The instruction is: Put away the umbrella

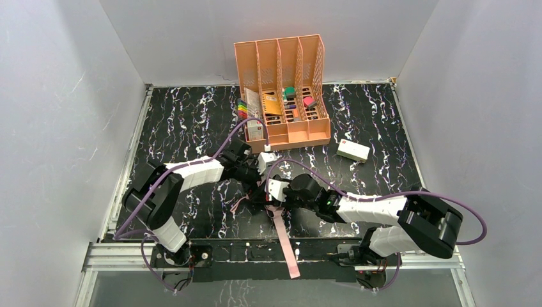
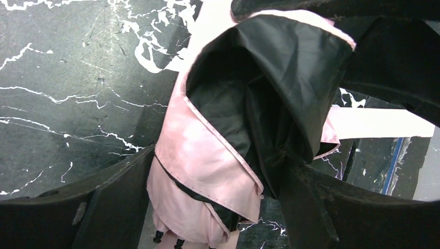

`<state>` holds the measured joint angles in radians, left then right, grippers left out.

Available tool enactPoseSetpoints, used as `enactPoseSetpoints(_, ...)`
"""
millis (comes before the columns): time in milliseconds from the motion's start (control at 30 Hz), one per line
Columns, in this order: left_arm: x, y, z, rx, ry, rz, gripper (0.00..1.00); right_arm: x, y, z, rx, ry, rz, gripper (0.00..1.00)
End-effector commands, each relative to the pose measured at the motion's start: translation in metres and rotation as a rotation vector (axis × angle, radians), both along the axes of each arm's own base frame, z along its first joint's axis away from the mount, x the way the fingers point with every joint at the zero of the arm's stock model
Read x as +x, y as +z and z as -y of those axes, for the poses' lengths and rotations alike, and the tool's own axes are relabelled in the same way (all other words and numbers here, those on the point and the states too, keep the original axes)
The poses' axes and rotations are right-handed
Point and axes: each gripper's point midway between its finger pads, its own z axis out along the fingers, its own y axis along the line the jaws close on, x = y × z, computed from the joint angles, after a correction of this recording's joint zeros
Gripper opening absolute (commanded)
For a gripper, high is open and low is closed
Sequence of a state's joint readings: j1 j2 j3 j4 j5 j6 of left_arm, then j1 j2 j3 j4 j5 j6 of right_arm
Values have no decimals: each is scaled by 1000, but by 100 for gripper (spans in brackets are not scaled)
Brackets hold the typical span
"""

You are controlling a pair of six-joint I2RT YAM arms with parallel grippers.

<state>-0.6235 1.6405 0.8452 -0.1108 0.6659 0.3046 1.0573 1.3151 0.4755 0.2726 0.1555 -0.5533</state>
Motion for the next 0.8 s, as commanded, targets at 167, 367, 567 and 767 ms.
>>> enactPoseSetpoints(167, -12, -7, -3, 8, -35, -38, 52, 2, 0, 3, 11, -36, 5, 47)
enactPoseSetpoints(367, -15, -9, -4, 7, -36, -38, 29, 4, 9, -2, 48, -41, 13, 48)
enactPoseSetpoints(567, -17, -18, -8, 55, -23, -33, 23, 3, 27, -6, 109, -44, 9, 59)
enactPoseSetpoints(767, -17, -24, -12, 116, -59, -12, 3, -10, 58, 1, 156, -23, -16, 76)
